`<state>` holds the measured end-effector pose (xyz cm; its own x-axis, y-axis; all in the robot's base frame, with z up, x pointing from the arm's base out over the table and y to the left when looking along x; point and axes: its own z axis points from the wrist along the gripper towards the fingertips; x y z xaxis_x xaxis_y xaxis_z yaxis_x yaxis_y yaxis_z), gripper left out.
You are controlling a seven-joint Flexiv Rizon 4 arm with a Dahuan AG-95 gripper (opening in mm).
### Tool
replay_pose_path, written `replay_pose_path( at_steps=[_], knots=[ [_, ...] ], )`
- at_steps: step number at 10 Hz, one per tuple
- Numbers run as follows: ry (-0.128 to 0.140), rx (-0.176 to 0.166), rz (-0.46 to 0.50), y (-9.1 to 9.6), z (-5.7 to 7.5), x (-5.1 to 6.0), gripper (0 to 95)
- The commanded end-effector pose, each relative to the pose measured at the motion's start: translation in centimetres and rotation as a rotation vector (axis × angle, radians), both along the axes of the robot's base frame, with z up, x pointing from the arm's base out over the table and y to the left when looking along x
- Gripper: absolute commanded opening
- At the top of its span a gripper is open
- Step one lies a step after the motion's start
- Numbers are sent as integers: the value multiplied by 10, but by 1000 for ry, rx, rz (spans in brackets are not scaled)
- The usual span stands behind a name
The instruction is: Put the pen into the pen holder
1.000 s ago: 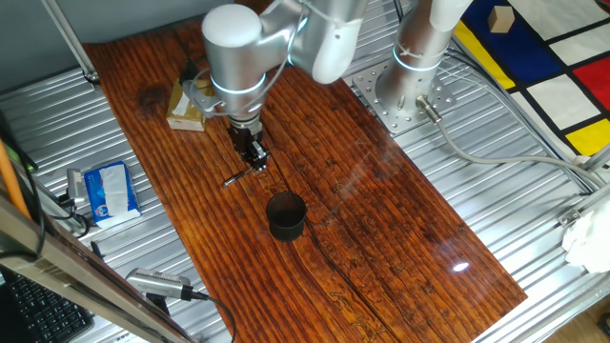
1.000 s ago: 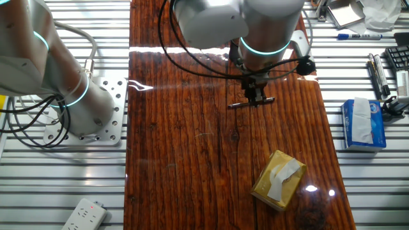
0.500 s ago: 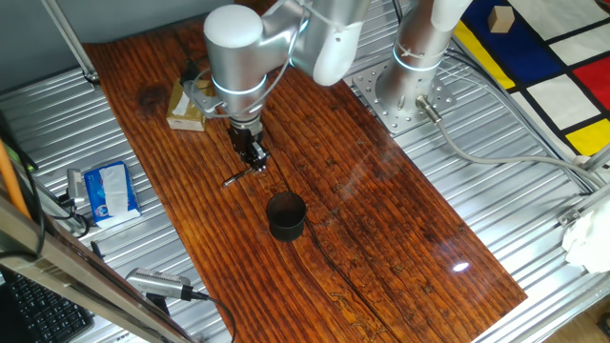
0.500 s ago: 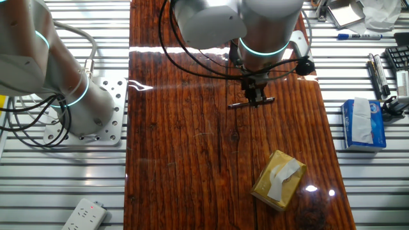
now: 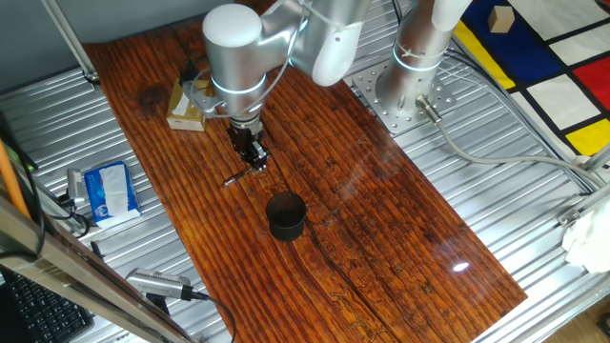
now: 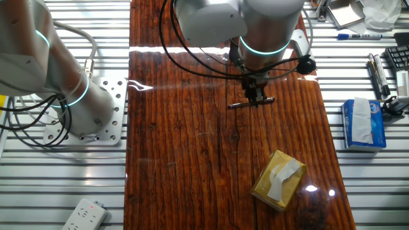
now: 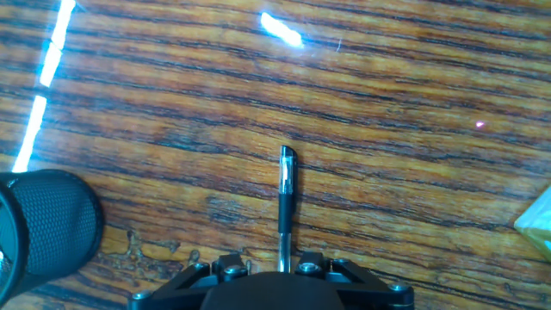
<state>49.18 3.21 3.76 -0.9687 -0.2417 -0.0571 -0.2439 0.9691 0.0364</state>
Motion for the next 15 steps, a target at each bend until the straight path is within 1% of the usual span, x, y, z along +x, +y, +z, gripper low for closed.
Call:
replay_pose_path(
  at_steps=[1, 7, 10, 15],
  knots=[
    [2, 4, 0, 0, 0, 1, 380],
    [9, 6, 4, 0, 0, 1, 380],
    [26, 3, 0, 0, 0, 1, 380],
    [30, 1, 1, 0, 0, 1, 380]
  ],
)
